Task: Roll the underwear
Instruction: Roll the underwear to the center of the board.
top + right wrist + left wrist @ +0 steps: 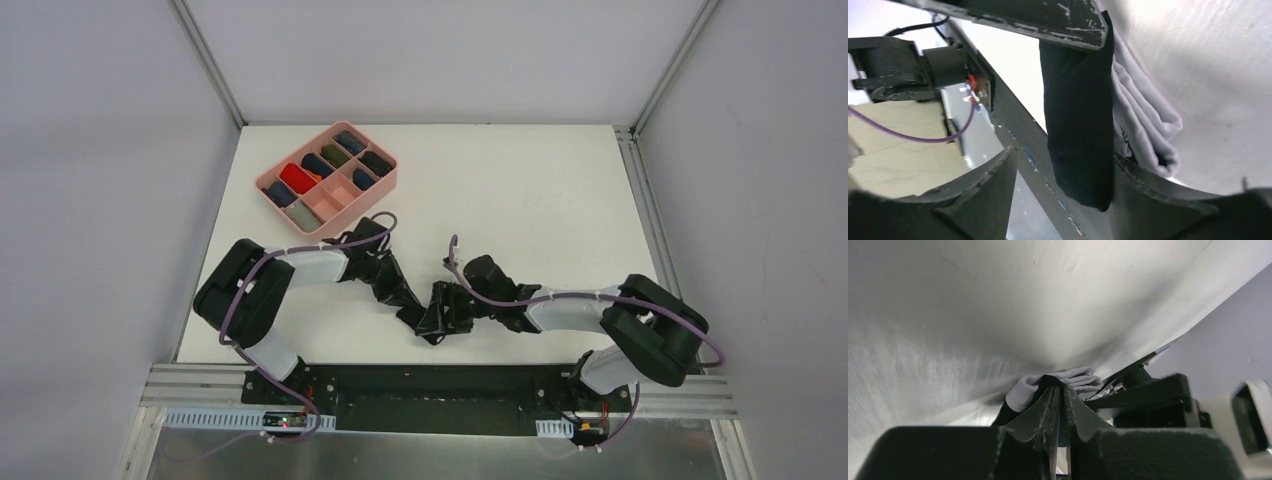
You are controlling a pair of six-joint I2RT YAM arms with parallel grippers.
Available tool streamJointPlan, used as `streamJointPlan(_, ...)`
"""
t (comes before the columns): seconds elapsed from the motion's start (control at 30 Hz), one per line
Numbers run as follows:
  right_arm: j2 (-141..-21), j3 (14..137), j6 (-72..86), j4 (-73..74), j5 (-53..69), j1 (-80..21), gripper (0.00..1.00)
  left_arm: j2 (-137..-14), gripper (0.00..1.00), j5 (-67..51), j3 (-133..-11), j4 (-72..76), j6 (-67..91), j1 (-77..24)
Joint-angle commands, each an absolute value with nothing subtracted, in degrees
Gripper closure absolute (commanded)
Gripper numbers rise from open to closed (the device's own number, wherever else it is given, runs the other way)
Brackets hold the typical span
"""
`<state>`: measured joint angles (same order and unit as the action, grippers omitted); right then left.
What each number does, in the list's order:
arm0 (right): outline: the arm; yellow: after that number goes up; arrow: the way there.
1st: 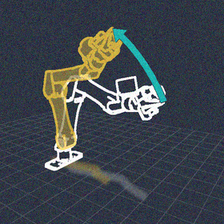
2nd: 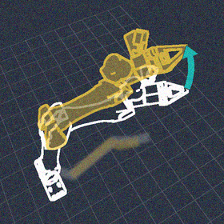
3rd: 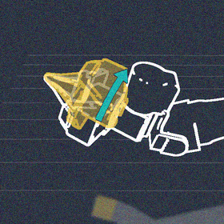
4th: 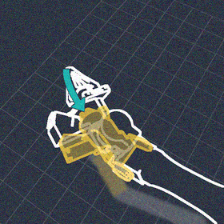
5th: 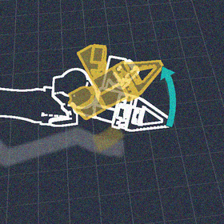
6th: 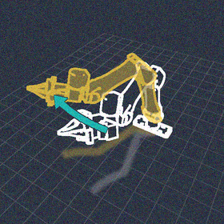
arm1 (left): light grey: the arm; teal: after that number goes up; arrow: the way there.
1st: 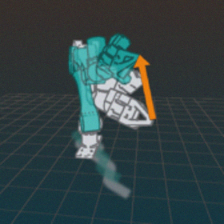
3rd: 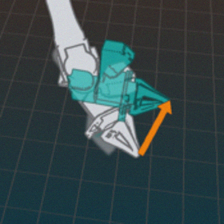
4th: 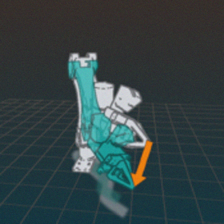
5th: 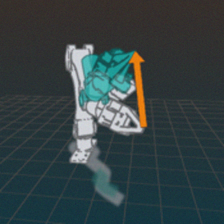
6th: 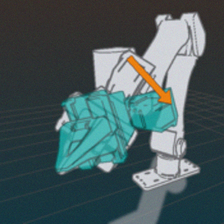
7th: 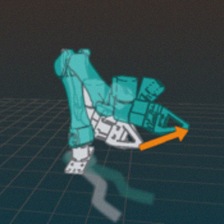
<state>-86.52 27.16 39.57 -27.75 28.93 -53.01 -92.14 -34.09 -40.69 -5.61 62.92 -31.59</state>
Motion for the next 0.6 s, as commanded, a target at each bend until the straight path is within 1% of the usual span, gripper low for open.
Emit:
streamJointPlan(0.0, -80.3, 34.0, 28.1, 2.1, 15.7, -54.0, 0.34, -94.9, 0.9, -32.6, -40.6, -7.5, 59.8, -32.9)
streamJointPlan(0.07, -78.9, 37.1, 26.2, 8.0, 13.6, -54.3, 0.31, -94.9, 0.9, -32.6, -40.4, -7.4, 59.6, -33.0)
streamJointPlan(0.23, -77.3, 41.5, 23.4, 17.2, 9.9, -55.0, 0.3, -94.6, 0.9, -32.9, -40.2, -7.4, 59.6, -33.4)
streamJointPlan(0.43, -77.7, 42.2, 22.7, 19.4, 9.5, -56.0, 0.29, -94.8, 0.91, -32.8, -40.5, -7.4, 59.7, -34.0)
streamJointPlan(0.57, -75.7, 41.6, 22.4, 21.0, 7.8, -57.1, 0.29, -94.9, 0.91, -32.9, -40.5, -7.4, 59.7, -34.3)
